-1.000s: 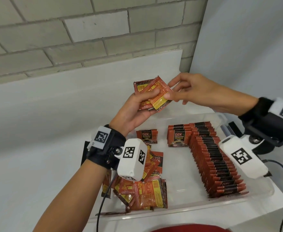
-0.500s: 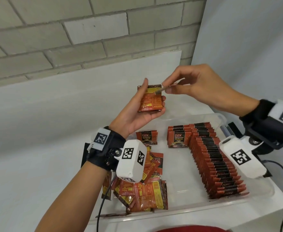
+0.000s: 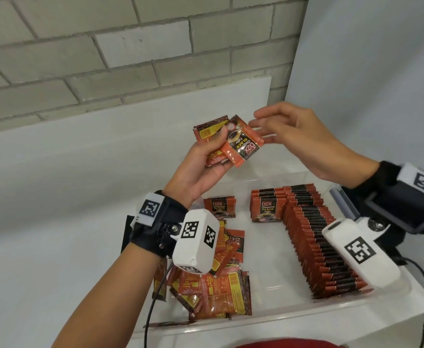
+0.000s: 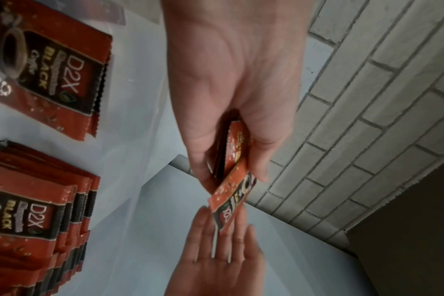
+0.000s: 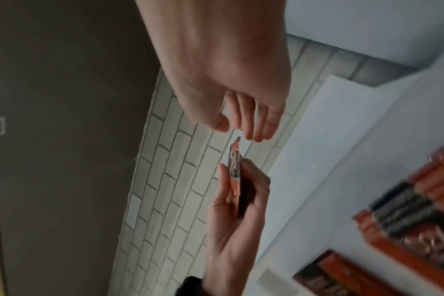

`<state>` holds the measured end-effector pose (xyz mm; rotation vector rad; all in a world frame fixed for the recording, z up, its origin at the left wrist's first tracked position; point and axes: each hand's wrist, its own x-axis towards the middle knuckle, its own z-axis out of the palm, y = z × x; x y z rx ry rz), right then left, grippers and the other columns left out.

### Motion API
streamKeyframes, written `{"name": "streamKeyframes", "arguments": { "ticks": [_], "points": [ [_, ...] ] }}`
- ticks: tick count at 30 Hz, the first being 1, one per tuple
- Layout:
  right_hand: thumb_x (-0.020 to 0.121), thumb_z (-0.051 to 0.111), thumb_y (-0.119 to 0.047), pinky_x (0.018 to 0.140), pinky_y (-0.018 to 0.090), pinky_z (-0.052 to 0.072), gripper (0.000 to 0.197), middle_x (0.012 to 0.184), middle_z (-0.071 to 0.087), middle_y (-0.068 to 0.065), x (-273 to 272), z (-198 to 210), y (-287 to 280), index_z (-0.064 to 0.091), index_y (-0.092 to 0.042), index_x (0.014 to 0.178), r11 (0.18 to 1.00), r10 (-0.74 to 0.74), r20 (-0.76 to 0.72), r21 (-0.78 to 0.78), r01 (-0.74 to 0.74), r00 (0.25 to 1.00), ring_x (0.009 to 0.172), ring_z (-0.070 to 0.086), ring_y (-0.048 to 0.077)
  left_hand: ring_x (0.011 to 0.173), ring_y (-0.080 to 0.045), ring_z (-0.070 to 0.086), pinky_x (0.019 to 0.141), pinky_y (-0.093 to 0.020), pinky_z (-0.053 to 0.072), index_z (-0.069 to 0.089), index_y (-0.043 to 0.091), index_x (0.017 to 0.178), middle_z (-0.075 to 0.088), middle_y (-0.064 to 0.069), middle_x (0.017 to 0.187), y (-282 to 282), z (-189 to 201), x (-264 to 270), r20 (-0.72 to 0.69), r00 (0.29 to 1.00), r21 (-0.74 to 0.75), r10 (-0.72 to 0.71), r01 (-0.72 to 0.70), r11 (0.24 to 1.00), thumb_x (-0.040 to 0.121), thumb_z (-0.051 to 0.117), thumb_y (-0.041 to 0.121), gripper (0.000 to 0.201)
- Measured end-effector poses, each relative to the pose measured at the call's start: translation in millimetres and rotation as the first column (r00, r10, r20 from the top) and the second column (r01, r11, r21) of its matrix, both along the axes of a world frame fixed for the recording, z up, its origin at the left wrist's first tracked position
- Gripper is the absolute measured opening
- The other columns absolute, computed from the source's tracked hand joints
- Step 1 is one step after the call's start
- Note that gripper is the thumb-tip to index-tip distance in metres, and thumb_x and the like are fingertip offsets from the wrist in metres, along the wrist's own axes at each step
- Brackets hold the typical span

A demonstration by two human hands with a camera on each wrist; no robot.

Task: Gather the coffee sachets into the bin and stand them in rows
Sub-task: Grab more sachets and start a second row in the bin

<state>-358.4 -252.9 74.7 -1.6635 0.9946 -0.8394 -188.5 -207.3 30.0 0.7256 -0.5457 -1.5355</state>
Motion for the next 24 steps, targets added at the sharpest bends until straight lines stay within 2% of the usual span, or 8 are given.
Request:
{"name": "streamKeyframes", "arguments": {
  "ticks": [2, 4, 13, 17, 18, 20, 22, 24],
  "points": [
    [0.087, 0.067, -0.034, 0.087, 0.030, 0.056, 0.036, 0.103, 0.070, 0.002, 2, -3, 5, 0.059, -0.011, 0.113, 0.990, -0.011, 0.013, 0.140, 0.009, 1.000, 0.092, 0.068, 0.013, 0.102, -0.023, 0.067, 0.094, -0.038, 0.053, 0.062, 0.005, 0.107, 0.070, -0.011, 0.107, -2, -2, 1, -0.024, 0.999, -0.028, 0.026, -0.027, 0.999, 0.094, 0.050, 0.010, 0.018],
    [0.077, 0.072, -0.042, 0.084, 0.030, 0.056, 0.049, 0.103, 0.069, 0.005, 4, -9, 11, 0.058, -0.011, 0.113, 0.976, 0.028, -0.026, 0.216, -0.021, 0.999, 0.087, 0.066, 0.012, 0.103, -0.023, 0.066, 0.095, -0.036, 0.053, 0.062, 0.006, 0.108, 0.069, -0.011, 0.107, -3, -3, 2, -0.021, 0.999, -0.045, 0.036, -0.037, 0.998, 0.096, 0.048, 0.010, 0.018],
    [0.084, 0.072, -0.023, 0.075, 0.026, 0.054, 0.019, 0.086, 0.074, 0.001, 3, -15, 13, 0.068, -0.011, 0.098, 0.968, 0.052, -0.035, 0.247, -0.041, 0.998, 0.074, 0.067, 0.008, 0.114, -0.026, 0.060, 0.102, -0.037, 0.048, 0.057, 0.004, 0.117, 0.063, -0.015, 0.118, -6, -8, 2, -0.029, 0.999, -0.060, 0.036, -0.037, 0.997, 0.087, 0.056, 0.022, 0.035],
    [0.079, 0.074, -0.024, 0.062, 0.017, 0.049, 0.015, 0.074, 0.073, -0.002, -12, 3, 10, 0.069, -0.012, 0.086, 0.970, 0.208, -0.190, 0.166, -0.177, 0.960, 0.059, 0.059, 0.002, 0.106, -0.023, 0.057, 0.110, -0.042, 0.036, 0.058, 0.007, 0.102, 0.062, -0.010, 0.103, -9, -11, 8, -0.044, 0.999, -0.003, 0.030, -0.030, 1.000, 0.082, 0.063, 0.031, 0.031],
    [0.078, 0.075, -0.026, 0.059, 0.014, 0.046, 0.015, 0.071, 0.072, -0.003, -15, 7, 10, 0.069, -0.013, 0.083, 0.959, 0.275, -0.266, 0.137, -0.247, 0.924, 0.058, 0.057, 0.001, 0.097, -0.021, 0.059, 0.112, -0.044, 0.034, 0.059, 0.009, 0.097, 0.063, -0.007, 0.095, -10, -11, 8, -0.043, 0.998, 0.017, 0.042, -0.041, 0.999, 0.082, 0.063, 0.031, 0.027],
    [0.078, 0.075, -0.027, 0.060, 0.012, 0.044, 0.011, 0.070, 0.072, -0.007, -20, 12, 12, 0.071, -0.018, 0.082, 0.911, 0.394, -0.452, 0.076, -0.406, 0.800, 0.061, 0.059, 0.003, 0.080, -0.016, 0.062, 0.104, -0.041, 0.045, 0.059, 0.010, 0.094, 0.064, -0.005, 0.084, -10, -10, 7, -0.056, 0.995, 0.039, 0.084, -0.081, 0.996, 0.086, 0.059, 0.028, 0.020],
    [0.079, 0.076, -0.030, 0.064, 0.011, 0.042, 0.006, 0.070, 0.072, -0.011, -20, 11, 16, 0.073, -0.025, 0.081, 0.820, 0.465, -0.653, 0.064, -0.569, 0.597, 0.066, 0.061, 0.002, 0.075, -0.015, 0.063, 0.083, -0.032, 0.056, 0.059, 0.009, 0.095, 0.064, -0.006, 0.083, -9, -8, 5, -0.071, 0.992, 0.047, 0.102, -0.099, 0.994, 0.091, 0.055, 0.025, 0.017],
    [0.079, 0.076, -0.029, 0.063, 0.008, 0.041, 0.006, 0.071, 0.071, -0.012, -18, 3, 23, 0.073, -0.025, 0.082, 0.738, 0.496, -0.767, 0.125, -0.663, 0.408, 0.070, 0.061, 0.001, 0.075, -0.016, 0.063, 0.075, -0.030, 0.057, 0.059, 0.009, 0.096, 0.064, -0.006, 0.083, -8, -8, 5, -0.065, 0.991, 0.066, 0.113, -0.109, 0.992, 0.093, 0.055, 0.024, 0.016]
  ]
}}
